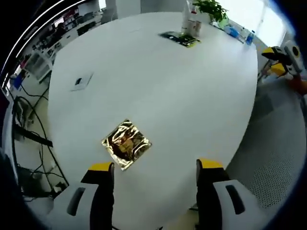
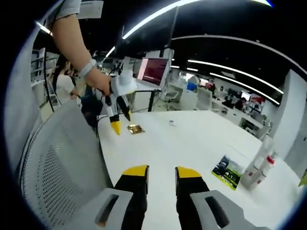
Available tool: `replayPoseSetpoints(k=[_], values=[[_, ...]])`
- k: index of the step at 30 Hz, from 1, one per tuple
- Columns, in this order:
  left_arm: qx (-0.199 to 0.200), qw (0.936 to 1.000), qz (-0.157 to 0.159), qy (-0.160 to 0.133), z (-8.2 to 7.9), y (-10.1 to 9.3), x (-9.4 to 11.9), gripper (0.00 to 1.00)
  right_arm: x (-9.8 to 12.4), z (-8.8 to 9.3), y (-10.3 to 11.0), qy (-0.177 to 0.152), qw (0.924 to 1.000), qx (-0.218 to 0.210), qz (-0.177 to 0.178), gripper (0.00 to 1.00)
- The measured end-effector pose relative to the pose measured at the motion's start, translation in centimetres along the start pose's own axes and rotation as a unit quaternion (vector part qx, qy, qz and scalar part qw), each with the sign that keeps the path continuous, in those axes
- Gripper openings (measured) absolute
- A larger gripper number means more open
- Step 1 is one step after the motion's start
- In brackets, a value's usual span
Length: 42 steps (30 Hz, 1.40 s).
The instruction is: Arrange the skincare products in the storage area until every visible bottle or jar stands upright without overlapping.
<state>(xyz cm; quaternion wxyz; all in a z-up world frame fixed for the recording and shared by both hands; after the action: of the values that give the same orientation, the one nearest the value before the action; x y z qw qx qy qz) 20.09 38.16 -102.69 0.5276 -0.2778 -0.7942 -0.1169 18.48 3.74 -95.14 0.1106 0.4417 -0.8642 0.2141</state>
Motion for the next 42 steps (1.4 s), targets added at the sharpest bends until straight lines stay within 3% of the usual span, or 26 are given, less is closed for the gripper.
replayPoseSetpoints(k=[4, 6, 10, 12, 14, 17, 22, 24, 27, 28, 31, 33, 34, 37, 38, 41, 42], values=[[-0.042, 0.9982, 0.004, 0.043, 0.0, 1.0, -1.0, 0.64, 0.1, 0.1, 0.2, 0.002, 0.9999, 0.010, -0.003, 0.17], [-0.029, 0.9986, 0.004, 0.044, -0.4, 1.6, -1.3, 0.63, 0.2, 0.1, -0.1, 0.002, 0.9995, 0.027, 0.014, 0.18], [-0.024, 0.9988, -0.003, 0.042, -1.4, 3.0, -2.0, 0.67, 0.1, 0.2, -0.7, 0.002, 0.9997, 0.009, 0.022, 0.23], [-0.069, 0.9956, 0.004, 0.063, -2.0, 3.4, -2.4, 0.71, 0.2, 0.1, -0.8, 0.003, 0.9997, -0.001, 0.026, 0.21], [-0.102, 0.9916, 0.015, 0.078, -2.6, 3.5, -2.7, 0.76, 0.4, -0.5, -0.9, -0.030, 0.9989, -0.019, 0.029, 0.17], [-0.125, 0.9884, 0.023, 0.084, -3.4, 4.2, -3.0, 0.76, 0.3, -0.5, -0.9, -0.029, 0.9989, -0.024, 0.027, 0.21], [-0.148, 0.9786, 0.072, 0.124, -3.9, 4.1, -3.6, 0.71, 0.2, -0.4, -0.8, -0.024, 0.9992, -0.017, 0.027, 0.22], [-0.155, 0.9777, 0.067, 0.125, -4.3, 4.6, -3.6, 0.69, 0.2, -0.3, -0.8, -0.021, 0.9993, -0.018, 0.027, 0.22], [-0.148, 0.9760, 0.091, 0.132, -4.6, 5.2, -3.3, 0.66, 0.2, -0.4, -0.9, -0.025, 0.9991, -0.018, 0.030, 0.21], [-0.158, 0.9728, 0.096, 0.140, -4.6, 5.1, -3.1, 0.66, 0.3, -0.4, -0.9, -0.025, 0.9991, -0.018, 0.030, 0.20], [-0.218, 0.9532, 0.092, 0.188, -4.1, 4.9, -2.8, 0.63, 0.3, -0.4, -0.9, -0.025, 0.9990, -0.020, 0.031, 0.20], [-0.246, 0.9451, 0.084, 0.198, -4.0, 4.6, -2.7, 0.58, 0.2, -0.4, -1.0, -0.025, 0.9989, -0.024, 0.030, 0.20], [-0.253, 0.9437, 0.082, 0.197, -4.0, 4.4, -2.6, 0.53, 0.2, -0.4, -1.0, -0.025, 0.9989, -0.025, 0.030, 0.20], [-0.244, 0.9474, 0.080, 0.191, -4.3, 3.7, -2.5, 0.42, 0.2, -0.4, -1.0, -0.025, 0.9989, -0.026, 0.030, 0.21], [-0.249, 0.9460, 0.080, 0.192, -4.4, 3.4, -2.5, 0.41, 0.2, -0.3, -1.0, -0.024, 0.9989, -0.025, 0.031, 0.20], [-0.289, 0.9321, 0.088, 0.201, -4.5, 2.7, -2.4, 0.37, 0.2, -0.3, -1.0, -0.021, 0.9990, -0.025, 0.030, 0.19], [-0.286, 0.9331, 0.087, 0.200, -4.4, 2.7, -2.4, 0.37, 0.2, -0.3, -1.0, -0.021, 0.9990, -0.024, 0.031, 0.19]])
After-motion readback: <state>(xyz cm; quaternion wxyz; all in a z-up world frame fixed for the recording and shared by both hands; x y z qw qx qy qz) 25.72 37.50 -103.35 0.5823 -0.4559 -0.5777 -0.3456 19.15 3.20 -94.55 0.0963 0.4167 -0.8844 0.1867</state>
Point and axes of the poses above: the point that each gripper's makers call its tool centre point, and the gripper's own axes: x roughly backward along the fingers, y roughly to its left, z roughly out of its underside, the point moved 8 cm from there along x, roughly backward along the fingers, and after that the axes turned 8 degrees about z, right-handed, at the moved point
